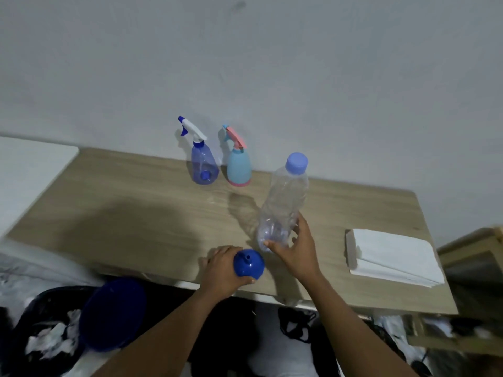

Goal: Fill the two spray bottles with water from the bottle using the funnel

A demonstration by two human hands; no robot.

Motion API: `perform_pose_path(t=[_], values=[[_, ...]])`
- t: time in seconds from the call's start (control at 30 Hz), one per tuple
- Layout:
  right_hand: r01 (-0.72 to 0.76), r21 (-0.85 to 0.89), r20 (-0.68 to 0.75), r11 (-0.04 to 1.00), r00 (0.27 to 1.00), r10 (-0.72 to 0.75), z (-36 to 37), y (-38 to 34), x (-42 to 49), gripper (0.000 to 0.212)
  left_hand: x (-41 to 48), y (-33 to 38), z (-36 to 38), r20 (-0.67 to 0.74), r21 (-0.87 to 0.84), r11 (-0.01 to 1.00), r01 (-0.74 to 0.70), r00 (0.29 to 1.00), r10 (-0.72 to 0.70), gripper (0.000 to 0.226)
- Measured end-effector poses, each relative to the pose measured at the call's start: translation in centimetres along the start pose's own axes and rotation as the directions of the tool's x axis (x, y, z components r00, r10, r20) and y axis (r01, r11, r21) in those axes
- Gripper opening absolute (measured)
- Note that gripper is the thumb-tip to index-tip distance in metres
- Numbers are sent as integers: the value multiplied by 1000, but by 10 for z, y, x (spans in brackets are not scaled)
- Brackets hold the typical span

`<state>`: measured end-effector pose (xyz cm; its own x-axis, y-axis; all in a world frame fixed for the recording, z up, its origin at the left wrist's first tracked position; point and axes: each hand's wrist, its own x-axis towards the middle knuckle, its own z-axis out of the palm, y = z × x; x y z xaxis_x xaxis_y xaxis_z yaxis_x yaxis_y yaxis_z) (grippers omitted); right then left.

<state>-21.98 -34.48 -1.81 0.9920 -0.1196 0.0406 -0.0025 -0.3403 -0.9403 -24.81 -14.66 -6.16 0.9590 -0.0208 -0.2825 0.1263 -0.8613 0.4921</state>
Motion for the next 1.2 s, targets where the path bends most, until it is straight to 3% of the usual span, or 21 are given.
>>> perform_pose_path(t=[0.27, 0.43, 0.67, 0.93, 1.2], values=[[-105, 19, -24, 994, 994, 105, 17, 15, -8, 75, 4, -11, 0, -41, 39, 999, 0, 999, 1, 75], [-97, 75, -152, 992, 982, 108, 9, 10, 6, 71, 19, -13, -12, -81, 47, 998, -44, 996, 47, 76], [-30, 26, -232, 999, 972, 35, -25, 10, 84, 75, 114, 42, -48, -121, -135, 974, -182, 979, 167, 66], [14, -84, -246, 996, 969, -34, -36, 38, 162, 80, 223, 88, -35, -181, -25, 973, -229, 958, 221, 58], [5, -20, -220, 1000, 975, -9, -26, 53, 180, 74, 256, 88, -13, -136, -10, 976, -218, 967, 215, 56]])
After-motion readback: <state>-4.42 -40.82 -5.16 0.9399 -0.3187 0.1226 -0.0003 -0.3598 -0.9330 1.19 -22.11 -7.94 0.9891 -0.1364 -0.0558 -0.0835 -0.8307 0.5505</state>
